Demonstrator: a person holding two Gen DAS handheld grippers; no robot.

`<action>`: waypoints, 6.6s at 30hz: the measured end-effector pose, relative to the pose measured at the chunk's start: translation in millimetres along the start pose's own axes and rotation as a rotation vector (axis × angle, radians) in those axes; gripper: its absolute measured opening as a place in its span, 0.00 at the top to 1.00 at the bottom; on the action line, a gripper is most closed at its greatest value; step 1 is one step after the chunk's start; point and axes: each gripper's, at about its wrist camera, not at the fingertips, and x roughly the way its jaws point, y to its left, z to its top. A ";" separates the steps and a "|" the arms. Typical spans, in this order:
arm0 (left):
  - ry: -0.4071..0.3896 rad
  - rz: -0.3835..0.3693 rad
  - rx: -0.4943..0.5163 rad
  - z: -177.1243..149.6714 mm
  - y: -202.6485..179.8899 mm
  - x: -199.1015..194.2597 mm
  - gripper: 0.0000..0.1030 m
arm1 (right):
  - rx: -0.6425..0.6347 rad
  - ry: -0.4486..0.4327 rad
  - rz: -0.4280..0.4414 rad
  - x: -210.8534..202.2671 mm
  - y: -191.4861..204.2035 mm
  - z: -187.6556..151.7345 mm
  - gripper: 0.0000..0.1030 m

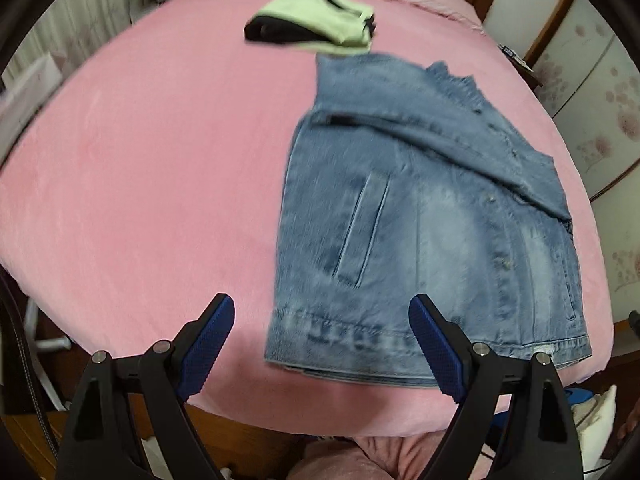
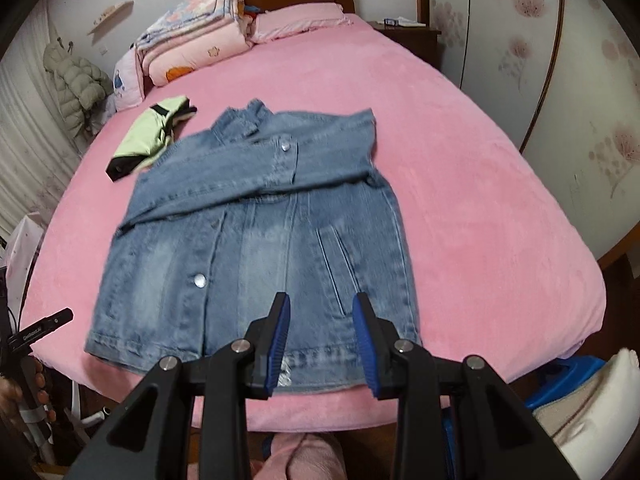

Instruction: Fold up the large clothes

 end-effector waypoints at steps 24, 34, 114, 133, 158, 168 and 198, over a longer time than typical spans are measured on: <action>0.141 -0.179 -0.060 -18.5 29.5 93.1 0.37 | 0.159 0.154 -0.025 59.0 -69.0 -42.1 0.45; 0.163 -0.234 -0.053 -15.6 26.5 94.7 0.45 | 0.266 0.260 0.095 113.0 -96.1 -51.3 0.49; 0.052 0.347 0.148 388.0 -133.4 233.0 0.36 | 0.060 0.224 0.010 297.8 -44.3 353.3 0.86; -0.089 0.024 0.315 375.0 -94.0 211.3 0.27 | -0.061 0.252 0.099 350.6 -42.5 308.1 0.52; -0.217 0.294 0.334 378.2 -156.1 229.3 0.78 | -0.095 -0.028 0.006 296.3 -22.6 324.5 0.90; -0.200 0.449 0.380 376.4 -166.4 307.1 0.79 | -0.132 0.054 -0.104 373.2 -22.0 300.9 0.83; -0.065 0.270 0.137 231.6 -149.0 180.8 0.18 | -0.250 0.121 0.115 254.2 137.3 186.1 0.66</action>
